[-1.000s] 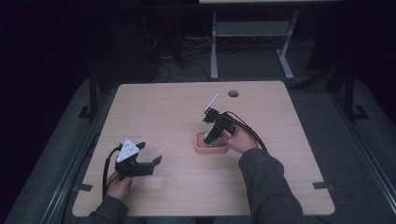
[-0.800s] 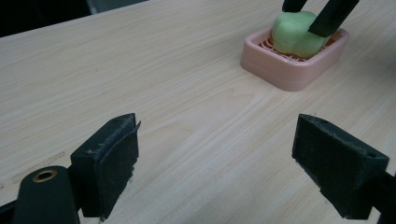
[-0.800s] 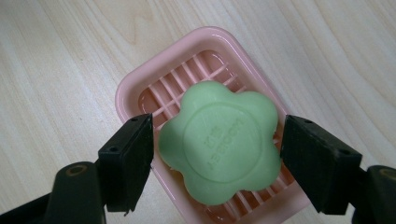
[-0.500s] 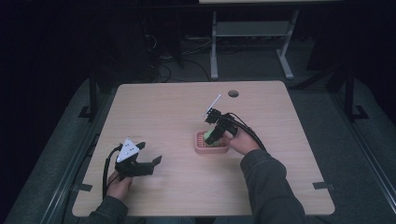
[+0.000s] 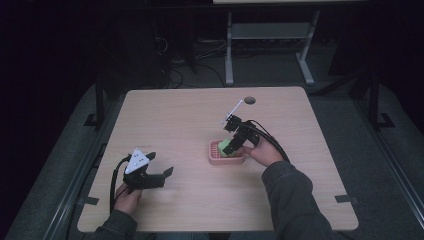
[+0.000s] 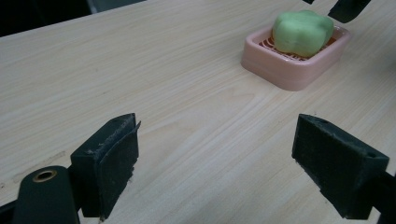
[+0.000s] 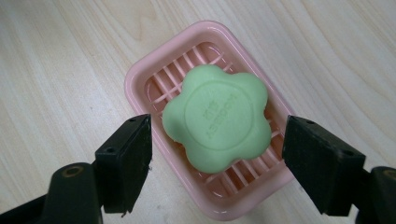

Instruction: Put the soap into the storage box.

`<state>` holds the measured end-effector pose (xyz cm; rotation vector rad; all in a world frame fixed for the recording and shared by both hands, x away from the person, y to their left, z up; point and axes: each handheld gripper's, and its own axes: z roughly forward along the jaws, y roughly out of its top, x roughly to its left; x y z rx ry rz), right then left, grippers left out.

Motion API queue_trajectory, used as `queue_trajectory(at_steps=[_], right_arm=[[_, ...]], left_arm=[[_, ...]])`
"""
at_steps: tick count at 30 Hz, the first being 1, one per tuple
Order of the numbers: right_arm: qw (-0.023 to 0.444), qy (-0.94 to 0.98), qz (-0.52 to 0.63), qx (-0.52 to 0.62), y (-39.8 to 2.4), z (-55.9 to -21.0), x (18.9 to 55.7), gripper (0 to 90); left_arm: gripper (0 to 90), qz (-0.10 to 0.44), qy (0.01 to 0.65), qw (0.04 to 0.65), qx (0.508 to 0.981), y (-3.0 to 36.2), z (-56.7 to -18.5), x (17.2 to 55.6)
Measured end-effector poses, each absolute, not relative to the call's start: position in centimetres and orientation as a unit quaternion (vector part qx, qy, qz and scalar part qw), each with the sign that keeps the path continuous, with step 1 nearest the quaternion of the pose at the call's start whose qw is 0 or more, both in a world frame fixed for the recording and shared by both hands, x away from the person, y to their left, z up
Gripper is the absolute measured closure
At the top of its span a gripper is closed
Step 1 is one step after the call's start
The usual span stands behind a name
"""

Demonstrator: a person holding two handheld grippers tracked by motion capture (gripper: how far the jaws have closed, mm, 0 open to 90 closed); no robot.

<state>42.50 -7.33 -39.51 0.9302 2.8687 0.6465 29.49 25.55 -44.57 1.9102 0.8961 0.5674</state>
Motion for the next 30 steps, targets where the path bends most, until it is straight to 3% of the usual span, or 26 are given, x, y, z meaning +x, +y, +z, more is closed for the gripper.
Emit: queue_trajectory(at_steps=[30], right_arm=[[0.035, 0.923, 0.223, 0.311, -10.1, -38.7, 40.8, 23.7]], left_arm=[[14.4, 0.232, 0.362, 0.457, 0.779, 25.5, -44.6, 29.5]])
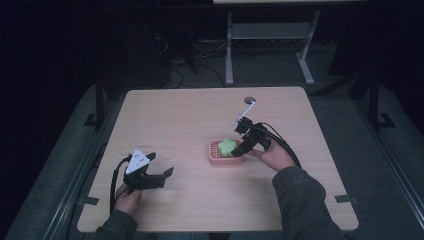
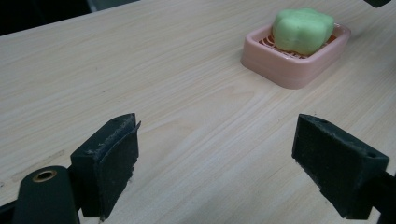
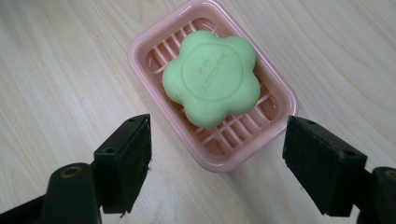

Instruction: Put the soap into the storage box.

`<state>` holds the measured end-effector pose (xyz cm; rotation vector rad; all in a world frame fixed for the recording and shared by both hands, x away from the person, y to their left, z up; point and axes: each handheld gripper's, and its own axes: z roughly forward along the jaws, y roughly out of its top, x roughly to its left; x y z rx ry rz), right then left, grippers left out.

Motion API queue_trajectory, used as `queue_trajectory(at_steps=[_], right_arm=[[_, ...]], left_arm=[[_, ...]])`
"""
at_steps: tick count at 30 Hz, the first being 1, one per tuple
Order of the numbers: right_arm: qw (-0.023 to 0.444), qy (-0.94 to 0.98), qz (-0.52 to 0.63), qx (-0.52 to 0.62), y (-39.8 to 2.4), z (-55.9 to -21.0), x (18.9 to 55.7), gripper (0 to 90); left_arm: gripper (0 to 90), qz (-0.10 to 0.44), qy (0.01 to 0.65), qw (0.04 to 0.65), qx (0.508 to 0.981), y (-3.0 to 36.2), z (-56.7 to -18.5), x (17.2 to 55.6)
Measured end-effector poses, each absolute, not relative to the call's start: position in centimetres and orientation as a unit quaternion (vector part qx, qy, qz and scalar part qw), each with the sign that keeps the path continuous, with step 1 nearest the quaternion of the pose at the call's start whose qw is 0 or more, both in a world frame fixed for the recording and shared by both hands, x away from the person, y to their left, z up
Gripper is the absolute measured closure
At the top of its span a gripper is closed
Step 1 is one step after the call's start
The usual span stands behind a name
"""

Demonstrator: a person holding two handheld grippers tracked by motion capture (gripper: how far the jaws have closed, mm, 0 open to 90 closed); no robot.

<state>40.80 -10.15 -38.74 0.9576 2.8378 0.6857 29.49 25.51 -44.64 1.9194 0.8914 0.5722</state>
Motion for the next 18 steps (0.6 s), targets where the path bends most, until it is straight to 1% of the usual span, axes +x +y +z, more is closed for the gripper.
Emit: queue_trajectory(at_steps=[18], right_arm=[[0.028, 0.921, 0.220, 0.321, -11.8, -39.4, 39.7, 23.2]], left_arm=[[14.4, 0.233, 0.362, 0.456, 0.779, 25.5, -44.7, 29.5]])
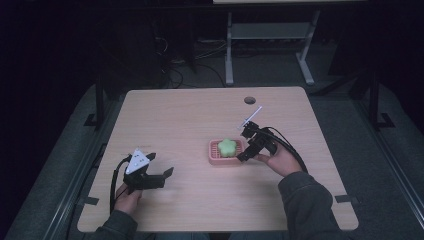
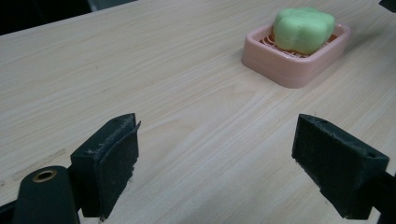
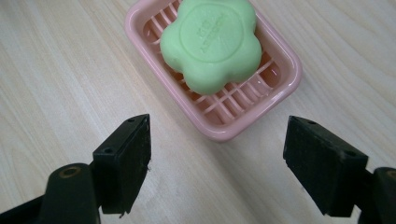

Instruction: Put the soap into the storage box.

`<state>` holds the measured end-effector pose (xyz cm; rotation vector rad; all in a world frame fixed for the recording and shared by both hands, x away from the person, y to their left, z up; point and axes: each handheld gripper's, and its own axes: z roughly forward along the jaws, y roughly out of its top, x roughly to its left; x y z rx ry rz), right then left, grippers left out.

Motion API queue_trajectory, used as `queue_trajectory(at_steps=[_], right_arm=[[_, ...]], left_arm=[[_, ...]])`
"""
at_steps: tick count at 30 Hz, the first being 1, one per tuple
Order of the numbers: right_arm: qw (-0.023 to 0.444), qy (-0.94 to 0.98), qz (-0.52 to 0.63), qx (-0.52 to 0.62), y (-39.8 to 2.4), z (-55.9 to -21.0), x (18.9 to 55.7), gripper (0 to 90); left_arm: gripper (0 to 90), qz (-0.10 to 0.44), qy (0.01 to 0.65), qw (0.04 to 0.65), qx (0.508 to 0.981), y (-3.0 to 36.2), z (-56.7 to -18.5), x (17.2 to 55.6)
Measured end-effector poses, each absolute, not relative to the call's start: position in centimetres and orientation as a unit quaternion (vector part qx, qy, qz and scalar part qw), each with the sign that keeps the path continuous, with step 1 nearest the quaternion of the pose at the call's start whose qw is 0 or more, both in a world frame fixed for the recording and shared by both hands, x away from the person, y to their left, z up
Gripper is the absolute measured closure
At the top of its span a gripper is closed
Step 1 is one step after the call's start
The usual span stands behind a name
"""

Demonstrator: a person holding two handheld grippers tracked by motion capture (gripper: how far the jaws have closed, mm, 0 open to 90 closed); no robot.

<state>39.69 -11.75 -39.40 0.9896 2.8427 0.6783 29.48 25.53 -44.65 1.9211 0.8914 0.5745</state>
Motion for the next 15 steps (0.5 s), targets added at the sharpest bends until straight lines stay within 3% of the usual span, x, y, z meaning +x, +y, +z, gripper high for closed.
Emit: queue_trajectory(at_steps=[15], right_arm=[[0.028, 0.915, 0.226, 0.333, -13.4, -39.4, 38.5, 23.2]], left_arm=[[14.3, 0.232, 0.363, 0.455, 0.780, 25.5, -44.7, 29.5]])
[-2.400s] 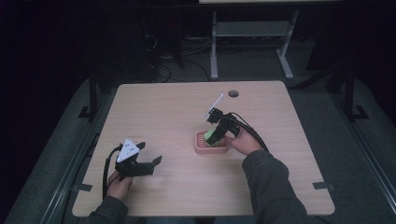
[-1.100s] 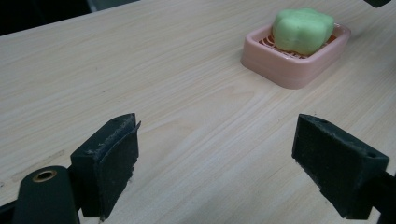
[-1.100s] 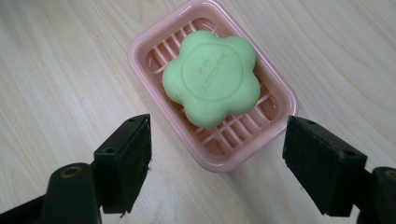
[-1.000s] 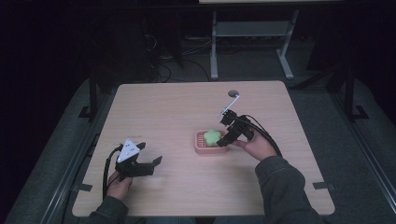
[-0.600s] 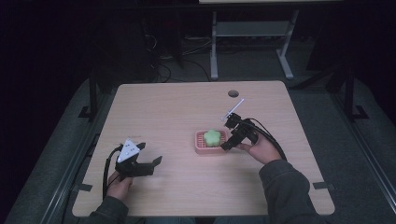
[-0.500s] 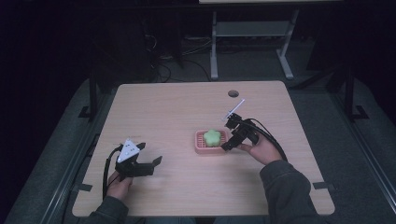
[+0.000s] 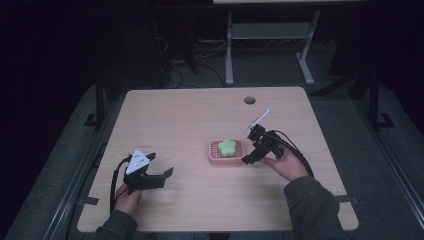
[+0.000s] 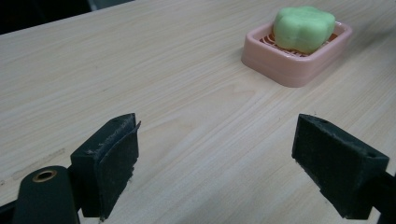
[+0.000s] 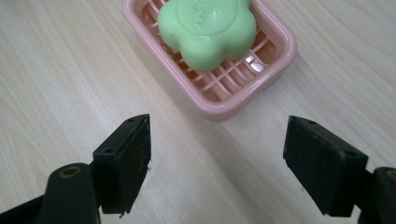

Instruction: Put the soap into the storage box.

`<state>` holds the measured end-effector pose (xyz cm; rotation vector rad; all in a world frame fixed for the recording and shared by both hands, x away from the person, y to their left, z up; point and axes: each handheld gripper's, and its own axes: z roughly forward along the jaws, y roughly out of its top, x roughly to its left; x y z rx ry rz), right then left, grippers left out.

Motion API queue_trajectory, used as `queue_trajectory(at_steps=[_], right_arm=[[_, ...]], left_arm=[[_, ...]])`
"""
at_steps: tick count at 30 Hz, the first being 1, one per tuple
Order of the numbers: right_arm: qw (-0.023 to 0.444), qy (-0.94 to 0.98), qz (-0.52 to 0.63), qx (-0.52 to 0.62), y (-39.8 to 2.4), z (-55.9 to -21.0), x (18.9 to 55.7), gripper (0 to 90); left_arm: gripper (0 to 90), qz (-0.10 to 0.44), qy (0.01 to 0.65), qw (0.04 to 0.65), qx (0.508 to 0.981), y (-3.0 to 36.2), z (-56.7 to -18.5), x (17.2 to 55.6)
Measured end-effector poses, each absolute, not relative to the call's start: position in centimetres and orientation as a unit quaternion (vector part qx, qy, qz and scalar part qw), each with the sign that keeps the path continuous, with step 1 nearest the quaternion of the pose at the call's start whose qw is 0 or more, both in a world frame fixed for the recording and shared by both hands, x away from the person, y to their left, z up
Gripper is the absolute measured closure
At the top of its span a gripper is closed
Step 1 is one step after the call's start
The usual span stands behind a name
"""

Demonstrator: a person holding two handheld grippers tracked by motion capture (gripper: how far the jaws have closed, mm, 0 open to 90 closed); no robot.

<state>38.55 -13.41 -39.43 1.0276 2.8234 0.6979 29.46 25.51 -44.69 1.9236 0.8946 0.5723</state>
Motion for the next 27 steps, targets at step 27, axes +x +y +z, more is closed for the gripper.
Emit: queue_trajectory(at_steps=[27], right_arm=[[0.028, 0.907, 0.228, 0.353, -17.4, -40.9, 35.4, 23.3]], left_arm=[[14.3, 0.232, 0.365, 0.457, 0.777, 25.4, -44.8, 29.4]])
